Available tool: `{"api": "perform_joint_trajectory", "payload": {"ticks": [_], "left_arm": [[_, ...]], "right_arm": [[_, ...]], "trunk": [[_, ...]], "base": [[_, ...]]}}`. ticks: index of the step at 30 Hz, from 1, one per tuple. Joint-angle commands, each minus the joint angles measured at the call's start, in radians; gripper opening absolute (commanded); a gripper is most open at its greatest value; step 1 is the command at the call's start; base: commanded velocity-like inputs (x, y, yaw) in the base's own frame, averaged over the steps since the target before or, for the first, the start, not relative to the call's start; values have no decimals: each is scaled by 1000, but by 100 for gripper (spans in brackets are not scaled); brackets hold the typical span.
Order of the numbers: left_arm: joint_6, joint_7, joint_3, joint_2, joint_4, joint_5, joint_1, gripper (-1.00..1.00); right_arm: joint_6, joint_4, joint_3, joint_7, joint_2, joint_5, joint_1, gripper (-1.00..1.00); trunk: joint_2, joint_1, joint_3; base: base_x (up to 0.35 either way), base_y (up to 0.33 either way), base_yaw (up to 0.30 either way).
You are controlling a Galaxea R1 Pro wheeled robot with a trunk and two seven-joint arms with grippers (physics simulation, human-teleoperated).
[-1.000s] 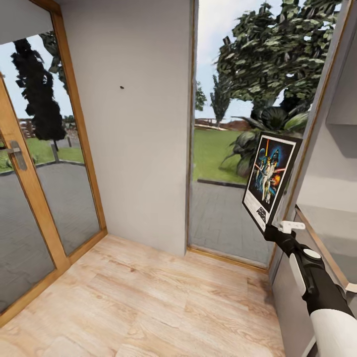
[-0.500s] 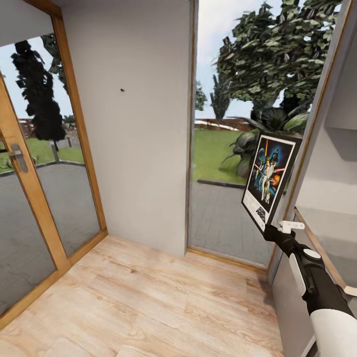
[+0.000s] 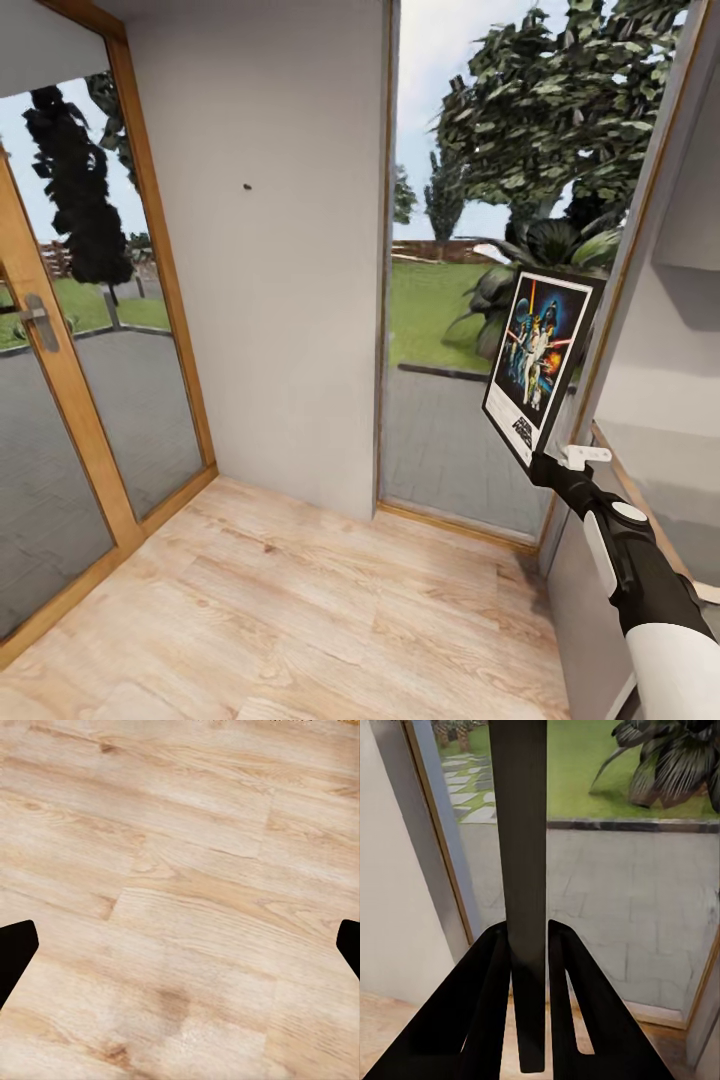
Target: Pick up the poster from the kitchen countertop and hang it on one of the wall nails in the kitchen.
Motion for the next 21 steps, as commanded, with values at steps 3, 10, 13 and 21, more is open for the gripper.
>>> {"api": "perform_joint_trajectory", "payload": {"ticks": [3, 10, 13, 21], "left_arm": [[-1, -6, 3, 0, -2, -1, 0, 100], [-1, -5, 3, 0, -2, -1, 0, 100], [-1, -5, 3, 0, -2, -1, 0, 100], [-1, -6, 3, 0, -2, -1, 0, 100]], "right_arm": [[7, -1, -2, 8, 0, -1, -1, -100], [7, -2, -3, 8, 0, -1, -1, -100], [7, -3, -3, 9, 0, -3, -1, -100], [7, -3, -3, 16, 0, -2, -1, -100]], "trunk": [[20, -11, 8], [69, -38, 30], [90, -50, 40], [146, -80, 65]], "base": [[0, 0, 0], [0, 0, 0], [0, 0, 0], [0, 0, 0]]}}
